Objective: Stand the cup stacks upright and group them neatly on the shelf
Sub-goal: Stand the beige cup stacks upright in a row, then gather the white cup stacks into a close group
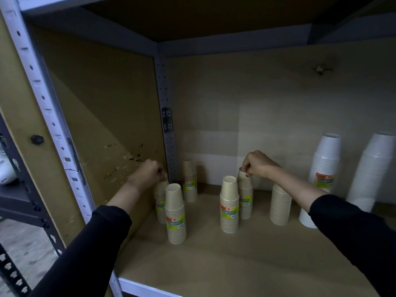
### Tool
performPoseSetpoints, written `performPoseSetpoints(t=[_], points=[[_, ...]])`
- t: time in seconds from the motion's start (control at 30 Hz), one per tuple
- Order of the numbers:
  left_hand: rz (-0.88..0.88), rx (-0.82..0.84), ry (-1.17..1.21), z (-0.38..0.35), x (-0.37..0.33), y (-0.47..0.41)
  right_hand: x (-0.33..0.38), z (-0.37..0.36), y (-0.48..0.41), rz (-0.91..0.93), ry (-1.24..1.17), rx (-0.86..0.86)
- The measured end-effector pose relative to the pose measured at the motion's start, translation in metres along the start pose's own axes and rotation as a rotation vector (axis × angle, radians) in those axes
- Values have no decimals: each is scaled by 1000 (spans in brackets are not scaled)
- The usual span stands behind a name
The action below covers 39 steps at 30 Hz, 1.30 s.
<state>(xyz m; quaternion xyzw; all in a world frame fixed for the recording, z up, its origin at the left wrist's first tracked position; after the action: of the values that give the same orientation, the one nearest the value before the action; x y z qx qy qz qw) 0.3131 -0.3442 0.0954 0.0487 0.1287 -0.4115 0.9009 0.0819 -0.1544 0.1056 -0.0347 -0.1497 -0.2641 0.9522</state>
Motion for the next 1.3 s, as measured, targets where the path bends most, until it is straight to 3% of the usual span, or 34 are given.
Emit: performPoseSetpoints(t=[0.57, 0.9, 1.3], points=[[28, -58, 47, 11, -16, 6, 5, 3, 15, 16, 104, 23], [-257, -194, 70, 26, -91, 35, -9, 17, 54, 19, 99, -40], [-514, -130, 63, -6, -175, 53, -34, 34, 118, -102, 110, -163]])
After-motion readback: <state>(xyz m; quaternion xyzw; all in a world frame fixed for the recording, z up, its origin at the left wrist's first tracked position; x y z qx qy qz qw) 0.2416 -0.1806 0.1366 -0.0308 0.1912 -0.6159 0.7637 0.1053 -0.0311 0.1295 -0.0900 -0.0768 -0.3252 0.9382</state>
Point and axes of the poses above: each hand's wrist, its own y-axis away from the middle knuckle, its own z-axis out of the back of the hand, x = y × z, the point moved 3 cm from there along -y, towards the middle knuckle, and after that the axes turned 11 degrees about x, right-handed, at the moved point
